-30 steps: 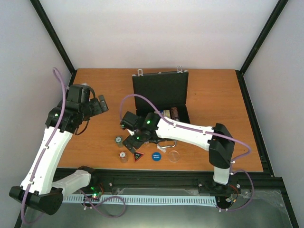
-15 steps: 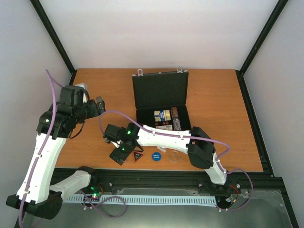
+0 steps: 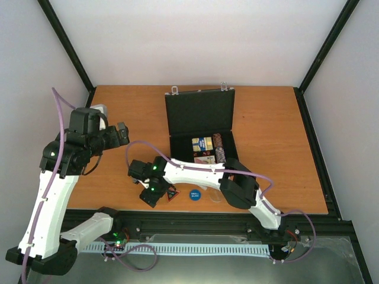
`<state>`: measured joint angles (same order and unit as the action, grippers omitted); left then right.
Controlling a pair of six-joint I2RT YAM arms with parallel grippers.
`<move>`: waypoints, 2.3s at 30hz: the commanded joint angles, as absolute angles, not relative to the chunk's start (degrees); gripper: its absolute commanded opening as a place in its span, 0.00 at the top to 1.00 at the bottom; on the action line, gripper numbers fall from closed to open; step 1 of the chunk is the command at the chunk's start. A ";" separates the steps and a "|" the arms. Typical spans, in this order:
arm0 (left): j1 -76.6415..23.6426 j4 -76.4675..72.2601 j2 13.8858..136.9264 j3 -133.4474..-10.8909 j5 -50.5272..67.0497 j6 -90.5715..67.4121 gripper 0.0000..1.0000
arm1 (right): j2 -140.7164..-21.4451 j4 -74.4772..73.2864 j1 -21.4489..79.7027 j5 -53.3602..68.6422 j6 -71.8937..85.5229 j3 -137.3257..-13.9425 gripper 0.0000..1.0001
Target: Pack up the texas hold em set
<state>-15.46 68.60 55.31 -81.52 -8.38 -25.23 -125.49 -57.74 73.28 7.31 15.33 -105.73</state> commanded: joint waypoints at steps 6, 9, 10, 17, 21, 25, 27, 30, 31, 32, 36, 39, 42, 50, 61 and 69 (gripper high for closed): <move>-15.27 70.22 54.33 -82.73 -8.87 -22.71 0.00 | -128.59 -59.16 73.30 7.33 15.37 -109.41 0.33; -15.29 70.31 54.32 -82.55 -9.14 -22.38 0.00 | -129.29 -59.65 73.29 6.43 15.06 -110.87 0.36; -15.29 70.32 54.33 -82.43 -9.13 -22.38 0.00 | -129.53 -59.78 73.29 6.26 14.90 -111.13 0.39; -15.29 69.76 54.23 -81.81 -9.66 -22.54 0.00 | -129.72 -62.39 73.21 4.09 14.44 -111.76 0.68; -15.29 69.14 54.49 -81.63 -8.95 -23.08 0.00 | -127.50 -62.82 73.12 3.37 14.14 -110.64 0.77; -15.29 68.83 54.87 -81.98 -8.85 -23.51 0.00 | -123.81 -64.04 72.75 2.24 14.14 -109.95 0.82; -15.29 68.66 54.89 -82.00 -9.08 -23.63 0.00 | -121.44 -64.37 72.16 2.11 14.38 -108.85 0.84; -15.29 68.43 54.84 -81.87 -9.56 -23.94 0.00 | -117.64 -64.49 71.03 1.09 14.67 -106.66 0.84; -15.34 68.39 54.90 -81.83 -9.63 -24.06 0.00 | -116.28 -64.41 70.60 -0.11 14.78 -105.89 0.84; -15.30 68.31 54.87 -81.76 -9.66 -24.22 0.00 | -114.94 -64.13 70.05 -1.72 14.84 -104.98 0.84; -15.29 67.24 54.30 -80.55 -9.92 -24.75 0.00 | -109.01 -59.33 65.42 -8.85 15.16 -97.92 0.86; -15.29 66.06 53.71 -79.17 -10.04 -25.41 0.00 | -105.25 -51.82 59.47 -10.86 14.79 -91.13 0.88; -15.29 65.34 53.62 -78.37 -9.53 -25.87 0.00 | -103.33 -43.50 53.85 -10.92 13.30 -86.26 0.88; -15.29 64.61 54.36 -77.94 -9.19 -25.88 0.00 | -109.05 -33.79 46.85 -11.74 7.08 -89.28 0.89; -15.28 63.69 54.63 -74.65 -9.02 -25.11 0.00 | -113.61 -29.85 44.91 -13.70 6.04 -90.29 0.90; -15.29 63.44 57.62 -75.76 -7.35 -23.62 0.00 | -116.31 -25.66 44.91 -12.85 8.78 -89.24 0.90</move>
